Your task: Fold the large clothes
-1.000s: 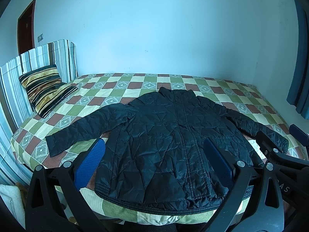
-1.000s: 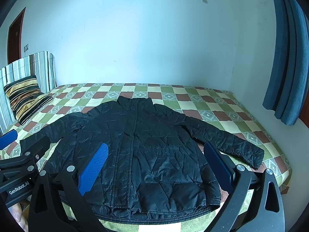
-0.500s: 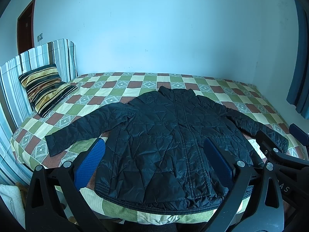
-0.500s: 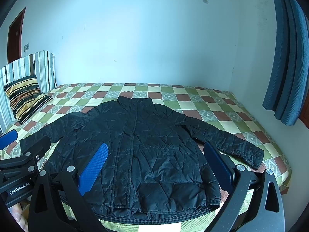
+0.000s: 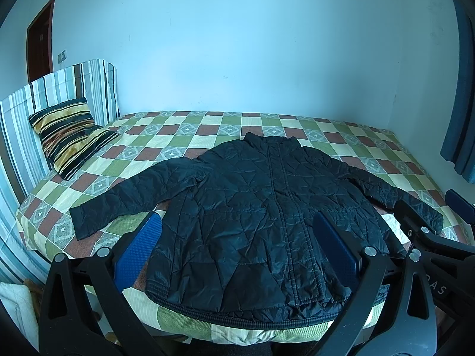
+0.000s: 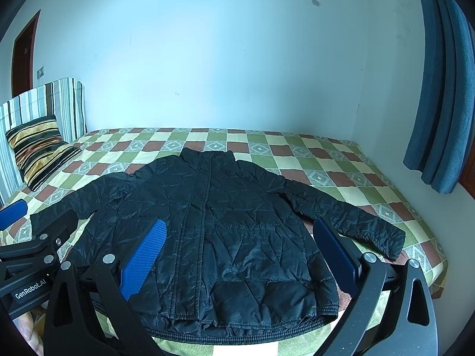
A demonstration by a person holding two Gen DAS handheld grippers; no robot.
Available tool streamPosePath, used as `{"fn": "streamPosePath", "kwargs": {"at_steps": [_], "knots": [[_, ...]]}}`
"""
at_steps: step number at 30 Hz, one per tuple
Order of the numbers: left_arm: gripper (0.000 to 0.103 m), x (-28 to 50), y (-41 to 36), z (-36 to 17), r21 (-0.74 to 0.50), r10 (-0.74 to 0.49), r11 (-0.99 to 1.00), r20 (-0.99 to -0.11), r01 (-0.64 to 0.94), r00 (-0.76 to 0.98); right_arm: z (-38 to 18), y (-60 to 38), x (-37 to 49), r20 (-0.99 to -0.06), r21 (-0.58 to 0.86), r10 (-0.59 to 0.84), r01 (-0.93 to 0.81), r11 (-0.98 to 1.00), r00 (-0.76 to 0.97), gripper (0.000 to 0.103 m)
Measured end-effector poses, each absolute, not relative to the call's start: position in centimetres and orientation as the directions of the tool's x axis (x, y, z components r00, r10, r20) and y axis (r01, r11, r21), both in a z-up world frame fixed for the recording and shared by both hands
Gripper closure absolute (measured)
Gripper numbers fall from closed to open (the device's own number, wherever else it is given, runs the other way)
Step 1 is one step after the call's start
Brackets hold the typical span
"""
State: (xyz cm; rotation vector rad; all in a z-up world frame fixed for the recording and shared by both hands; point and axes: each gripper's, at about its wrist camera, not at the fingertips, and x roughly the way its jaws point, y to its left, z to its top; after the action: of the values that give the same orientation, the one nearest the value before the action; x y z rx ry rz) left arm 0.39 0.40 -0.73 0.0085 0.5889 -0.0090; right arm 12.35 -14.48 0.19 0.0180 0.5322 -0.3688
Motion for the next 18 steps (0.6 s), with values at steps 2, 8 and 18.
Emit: {"fn": "streamPosePath", "kwargs": {"at_steps": [2,8,18], "knots": [[0.002,0.4,0.39,-0.73,0.006,-0.006,1.0,-0.555,0.01,0.832,0.23,-14.48,12.35,-0.499,-0.078,-0.339,0.348,0.934,0.798,0.005],[0.002,0.4,0.4,-0.72,0.006,-0.005,1.0,-0.555,0.01,0.832,0.33,-14.43,12.34,-0.499,-0.078,-0.339,0.347,0.934,0.798,0.005],[0.002,0.38,0.48,-0.73,0.006,-0.005,1.0,-0.553,0.01,0.833,0.54,-14.31,12.26,-0.496,-0.08,-0.339,0.347,0.935,0.8,0.005]]}}
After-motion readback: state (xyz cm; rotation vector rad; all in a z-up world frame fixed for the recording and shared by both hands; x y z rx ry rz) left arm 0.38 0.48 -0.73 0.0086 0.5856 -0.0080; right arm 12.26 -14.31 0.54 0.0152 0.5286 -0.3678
